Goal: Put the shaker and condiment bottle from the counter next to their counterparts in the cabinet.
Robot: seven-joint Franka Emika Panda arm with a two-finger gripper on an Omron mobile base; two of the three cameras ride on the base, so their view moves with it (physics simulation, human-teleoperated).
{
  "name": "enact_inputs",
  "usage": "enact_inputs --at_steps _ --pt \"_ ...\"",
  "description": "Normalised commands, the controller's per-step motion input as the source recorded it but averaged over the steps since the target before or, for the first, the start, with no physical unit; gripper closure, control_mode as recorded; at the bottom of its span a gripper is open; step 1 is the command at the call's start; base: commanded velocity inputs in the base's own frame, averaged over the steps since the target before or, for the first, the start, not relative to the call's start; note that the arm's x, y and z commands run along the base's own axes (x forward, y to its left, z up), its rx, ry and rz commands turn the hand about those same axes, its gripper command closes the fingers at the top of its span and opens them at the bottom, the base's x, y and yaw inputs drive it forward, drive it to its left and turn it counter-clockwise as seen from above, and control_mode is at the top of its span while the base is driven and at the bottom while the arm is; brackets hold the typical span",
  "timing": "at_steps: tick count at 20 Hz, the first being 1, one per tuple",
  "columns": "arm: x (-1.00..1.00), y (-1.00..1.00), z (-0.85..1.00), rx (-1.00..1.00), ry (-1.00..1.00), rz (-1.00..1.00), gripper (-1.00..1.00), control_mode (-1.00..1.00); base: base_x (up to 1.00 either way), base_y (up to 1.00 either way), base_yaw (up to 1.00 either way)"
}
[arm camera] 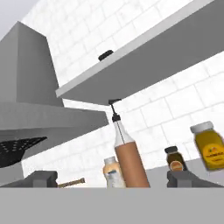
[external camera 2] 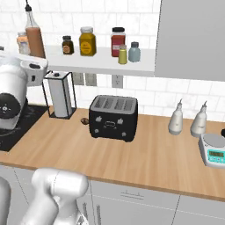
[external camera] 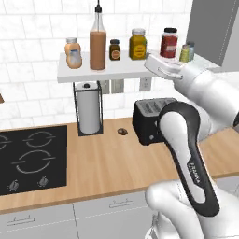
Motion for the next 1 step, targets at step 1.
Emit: enact_inputs --at_steps 1 --pt "-0.98 0.00 -0.64 0.00 0.12 -0.29 -1.00 -1.00 0.00 0.00 0.00"
